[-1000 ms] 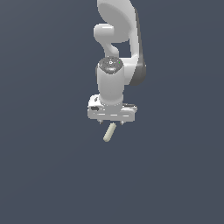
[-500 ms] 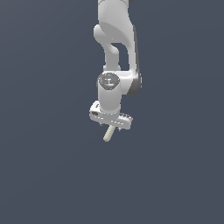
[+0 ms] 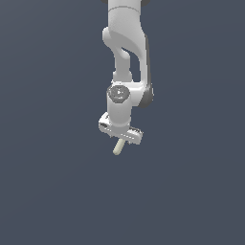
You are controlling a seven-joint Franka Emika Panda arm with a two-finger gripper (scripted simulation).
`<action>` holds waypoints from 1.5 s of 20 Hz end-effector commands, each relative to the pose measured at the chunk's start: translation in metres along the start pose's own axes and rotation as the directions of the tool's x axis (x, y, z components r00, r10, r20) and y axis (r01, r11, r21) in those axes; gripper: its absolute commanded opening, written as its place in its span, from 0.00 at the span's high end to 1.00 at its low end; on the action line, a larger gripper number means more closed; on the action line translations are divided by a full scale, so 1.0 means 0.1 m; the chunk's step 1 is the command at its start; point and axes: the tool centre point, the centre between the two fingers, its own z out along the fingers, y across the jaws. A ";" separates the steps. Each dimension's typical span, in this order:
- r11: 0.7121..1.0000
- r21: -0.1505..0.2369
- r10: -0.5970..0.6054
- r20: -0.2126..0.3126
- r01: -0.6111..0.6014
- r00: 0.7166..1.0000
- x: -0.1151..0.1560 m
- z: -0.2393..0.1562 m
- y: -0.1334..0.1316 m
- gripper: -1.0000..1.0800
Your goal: Pick up the object and move it to a goal position.
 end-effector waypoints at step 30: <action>1.000 0.000 0.006 -0.002 -0.006 1.000 0.00 0.50 0.00 1.00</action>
